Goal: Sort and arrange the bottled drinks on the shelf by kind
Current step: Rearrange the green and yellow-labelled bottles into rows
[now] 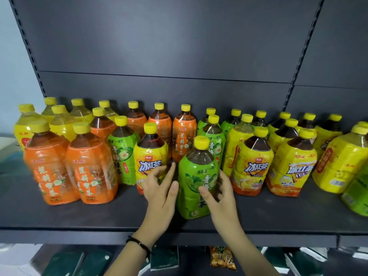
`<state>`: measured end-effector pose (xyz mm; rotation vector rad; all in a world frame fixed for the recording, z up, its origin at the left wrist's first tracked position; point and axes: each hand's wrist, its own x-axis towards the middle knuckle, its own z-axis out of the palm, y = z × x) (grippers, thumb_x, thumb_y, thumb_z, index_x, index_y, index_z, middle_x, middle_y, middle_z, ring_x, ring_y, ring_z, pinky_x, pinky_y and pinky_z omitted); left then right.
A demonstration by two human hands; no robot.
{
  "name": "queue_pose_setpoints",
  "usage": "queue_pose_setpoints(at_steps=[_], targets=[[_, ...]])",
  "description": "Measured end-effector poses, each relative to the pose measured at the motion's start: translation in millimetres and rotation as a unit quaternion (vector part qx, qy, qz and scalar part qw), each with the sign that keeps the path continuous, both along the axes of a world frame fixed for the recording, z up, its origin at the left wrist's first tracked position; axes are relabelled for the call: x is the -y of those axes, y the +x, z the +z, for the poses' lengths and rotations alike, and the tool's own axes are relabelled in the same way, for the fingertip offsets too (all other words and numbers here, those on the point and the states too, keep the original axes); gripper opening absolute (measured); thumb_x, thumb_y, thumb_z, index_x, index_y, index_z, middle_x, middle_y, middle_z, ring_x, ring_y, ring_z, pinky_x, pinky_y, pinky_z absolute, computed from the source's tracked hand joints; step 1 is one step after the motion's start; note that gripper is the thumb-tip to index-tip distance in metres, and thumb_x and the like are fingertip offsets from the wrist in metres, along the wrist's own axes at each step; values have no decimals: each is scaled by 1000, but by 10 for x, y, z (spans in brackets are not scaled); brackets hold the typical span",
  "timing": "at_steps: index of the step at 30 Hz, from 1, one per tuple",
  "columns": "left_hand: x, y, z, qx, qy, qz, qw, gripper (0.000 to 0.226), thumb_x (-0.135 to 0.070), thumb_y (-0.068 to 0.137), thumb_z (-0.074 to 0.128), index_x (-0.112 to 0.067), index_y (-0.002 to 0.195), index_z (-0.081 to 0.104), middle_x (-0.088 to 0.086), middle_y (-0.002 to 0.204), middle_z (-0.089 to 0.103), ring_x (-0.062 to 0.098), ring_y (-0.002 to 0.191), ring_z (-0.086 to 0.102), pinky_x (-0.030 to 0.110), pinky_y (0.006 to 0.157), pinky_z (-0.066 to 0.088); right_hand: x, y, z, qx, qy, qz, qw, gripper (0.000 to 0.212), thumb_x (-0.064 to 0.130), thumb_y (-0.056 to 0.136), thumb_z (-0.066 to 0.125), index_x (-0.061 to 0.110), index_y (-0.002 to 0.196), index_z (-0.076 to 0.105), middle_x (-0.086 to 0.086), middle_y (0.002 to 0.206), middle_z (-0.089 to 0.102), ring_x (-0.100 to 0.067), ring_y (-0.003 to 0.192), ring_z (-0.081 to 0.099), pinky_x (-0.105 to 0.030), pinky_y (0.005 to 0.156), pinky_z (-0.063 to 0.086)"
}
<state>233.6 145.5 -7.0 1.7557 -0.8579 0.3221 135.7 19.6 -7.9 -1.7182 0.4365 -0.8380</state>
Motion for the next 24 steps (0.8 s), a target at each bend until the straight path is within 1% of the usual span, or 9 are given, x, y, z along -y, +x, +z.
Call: queue_pose_setpoints(at_steps=[2,5,7,9,13,16,19,22,24], targets=[[-81,82,57,37,-51,100,993,60,-56,89,45,-29,142,40,-15,119,27,5,114,26,20,98,20,60,-2,19,2,-6,-32,999,68,57,74,68,41,132,36,19,134,43,-7,130,41,-37,110,36],[-171,270,84,-16,-67,222,973,83,-34,74,75,-15,143,35,15,130,36,24,120,30,29,98,20,180,72,31,0,-16,-81,997,70,37,83,66,31,142,29,12,134,35,-12,133,35,-37,113,31],[-194,418,18,-61,-34,216,974,96,-28,67,84,-9,145,30,21,134,39,33,125,32,38,102,26,283,154,52,-8,-24,-105,994,73,34,86,65,21,147,27,7,139,33,-15,137,30,-35,115,27],[-192,528,-80,-77,-8,171,982,101,-30,65,85,-9,145,28,16,133,43,31,126,36,42,104,32,368,237,92,-17,-36,-126,991,73,33,88,62,17,148,25,-1,148,30,-16,139,26,-28,112,23],[-129,587,-164,-86,-20,135,987,102,-28,61,88,-14,143,29,6,132,43,20,125,38,33,103,36,422,329,103,-18,-58,-149,987,73,36,90,58,14,149,22,-4,149,30,-17,139,27,-24,108,23],[-42,569,-113,-91,-45,156,983,105,-26,54,92,-11,139,31,6,129,44,18,121,41,26,97,37,461,315,48,-11,-59,-147,987,75,40,86,61,18,148,25,-2,149,34,-16,138,31,-31,113,28],[16,585,-95,-65,-37,190,979,100,-29,50,93,-8,130,37,7,119,47,24,114,47,31,93,43,508,263,7,-16,-46,-146,988,77,46,82,64,21,146,30,4,146,40,-16,136,36,-42,113,34],[8,596,-86,-52,-27,181,982,96,-30,48,93,-9,124,39,-2,110,41,22,109,47,32,89,43,501,191,-2,1,-23,-149,989,64,36,84,67,20,140,40,7,132,47,-17,126,46,-37,105,42],[-3,564,-89,-58,-23,168,984,98,-31,46,93,-9,124,39,-2,111,41,20,108,45,33,90,43,461,166,5,7,-20,-154,988,62,32,83,70,20,137,42,4,131,47,-16,120,49,-38,103,45]])
